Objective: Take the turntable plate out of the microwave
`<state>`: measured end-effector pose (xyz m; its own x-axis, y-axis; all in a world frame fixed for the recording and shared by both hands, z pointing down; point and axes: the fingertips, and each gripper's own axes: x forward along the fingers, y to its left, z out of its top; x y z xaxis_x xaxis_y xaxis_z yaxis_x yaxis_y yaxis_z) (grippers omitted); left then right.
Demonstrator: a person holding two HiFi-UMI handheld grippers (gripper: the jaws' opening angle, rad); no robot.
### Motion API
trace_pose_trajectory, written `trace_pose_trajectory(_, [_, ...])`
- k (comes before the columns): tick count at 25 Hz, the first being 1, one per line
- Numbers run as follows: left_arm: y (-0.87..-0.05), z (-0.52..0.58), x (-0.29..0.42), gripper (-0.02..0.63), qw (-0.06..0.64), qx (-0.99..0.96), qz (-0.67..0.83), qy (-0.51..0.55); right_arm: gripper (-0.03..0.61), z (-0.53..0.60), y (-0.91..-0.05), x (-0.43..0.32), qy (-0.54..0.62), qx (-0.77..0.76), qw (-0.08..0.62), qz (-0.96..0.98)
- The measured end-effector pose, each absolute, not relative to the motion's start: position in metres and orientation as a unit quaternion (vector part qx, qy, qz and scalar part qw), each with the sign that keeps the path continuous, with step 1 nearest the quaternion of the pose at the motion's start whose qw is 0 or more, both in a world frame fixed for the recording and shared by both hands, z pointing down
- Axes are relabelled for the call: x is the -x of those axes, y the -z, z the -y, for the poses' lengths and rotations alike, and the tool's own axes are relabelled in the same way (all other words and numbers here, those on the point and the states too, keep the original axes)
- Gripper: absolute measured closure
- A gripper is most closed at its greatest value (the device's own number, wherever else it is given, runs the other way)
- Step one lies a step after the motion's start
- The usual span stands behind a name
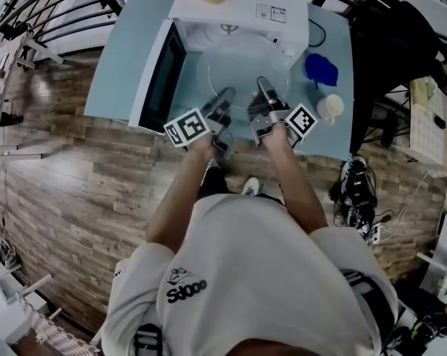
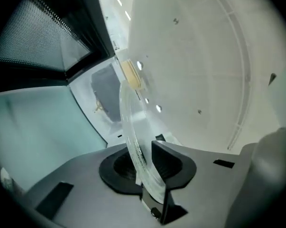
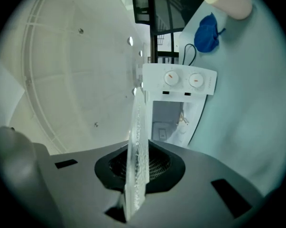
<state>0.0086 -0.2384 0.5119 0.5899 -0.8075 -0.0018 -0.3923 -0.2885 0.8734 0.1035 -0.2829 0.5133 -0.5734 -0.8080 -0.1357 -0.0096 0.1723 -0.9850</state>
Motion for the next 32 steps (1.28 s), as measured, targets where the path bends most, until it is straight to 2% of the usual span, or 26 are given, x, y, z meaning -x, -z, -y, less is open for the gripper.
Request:
trace_pose_trajectory(7, [-0.442,0.198,-0.025,0.54,0.383,-0.805,0.37,0.262,0.551,0.246,-0.442,-0.118,0.53,0.249,0.377,-0.718])
trace_pose_trajectory(16, [-0.364,0.148,-0.034,0.528,0.224,-0.875,0.348,0.25,0.551,0.203,-0.358,-0.123,0.477,0.181,0.399,-0.762])
trace_pose_trajectory(22, [-0.342,0.128,-0.046,0.509,0.142,-0.896,0.348,0.236,0.551,0.182,-0.321,-0.128,0.425,0.154,0.392,-0.801])
trace_pose_trajectory(27, [-0.342,0.114,-0.052,0.505,0.099,-0.902,0.349,0.235,0.551,0.169,-0.316,-0.133,0.404,0.13,0.393,-0.816])
trace_pose_trajectory(32, [-0.35,0.11,-0.059,0.5,0.091,-0.906,0.348,0.225,0.551,0.166,-0.325,-0.139,0.406,0.125,0.394,-0.815])
